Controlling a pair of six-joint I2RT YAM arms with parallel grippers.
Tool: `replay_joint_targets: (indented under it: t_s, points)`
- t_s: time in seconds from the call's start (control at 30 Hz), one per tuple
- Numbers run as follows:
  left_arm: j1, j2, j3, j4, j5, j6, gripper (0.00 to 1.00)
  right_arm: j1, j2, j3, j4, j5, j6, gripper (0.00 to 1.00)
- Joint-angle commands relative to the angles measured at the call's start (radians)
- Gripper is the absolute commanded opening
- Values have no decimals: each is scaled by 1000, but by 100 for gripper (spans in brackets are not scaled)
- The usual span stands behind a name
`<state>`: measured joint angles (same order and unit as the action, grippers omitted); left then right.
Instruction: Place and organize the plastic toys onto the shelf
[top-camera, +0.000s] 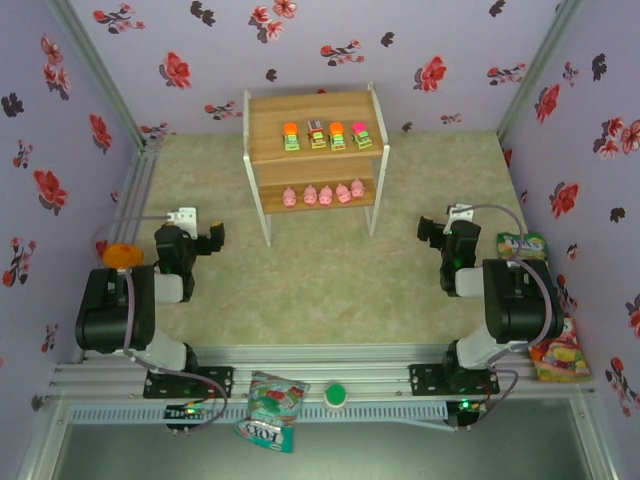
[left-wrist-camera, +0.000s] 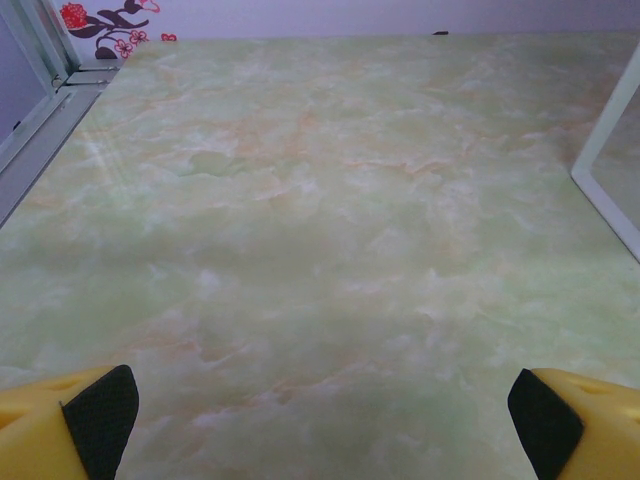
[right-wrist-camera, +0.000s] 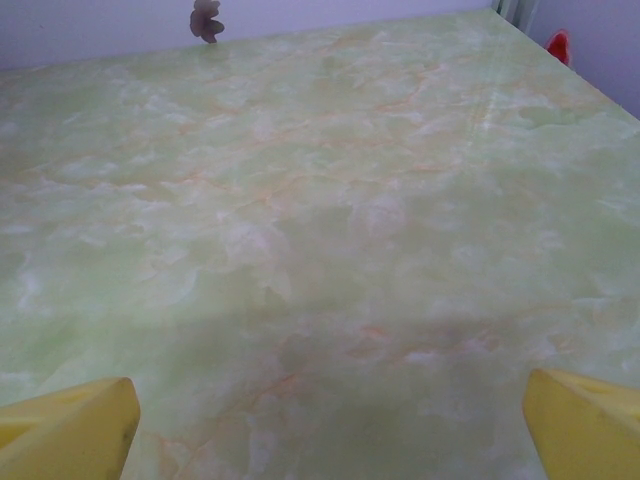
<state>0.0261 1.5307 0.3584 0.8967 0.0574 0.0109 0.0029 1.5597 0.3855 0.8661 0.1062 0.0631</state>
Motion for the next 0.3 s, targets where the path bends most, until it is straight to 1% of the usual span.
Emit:
replay_joint_targets:
  t_s: [0.0,0.27]
  points:
    - [-1,6,20,2,15,17,100,8,-1,6,16,29,12,99]
    - [3,7,25,-3,15,9,100,8,0,5,16,28,12,99]
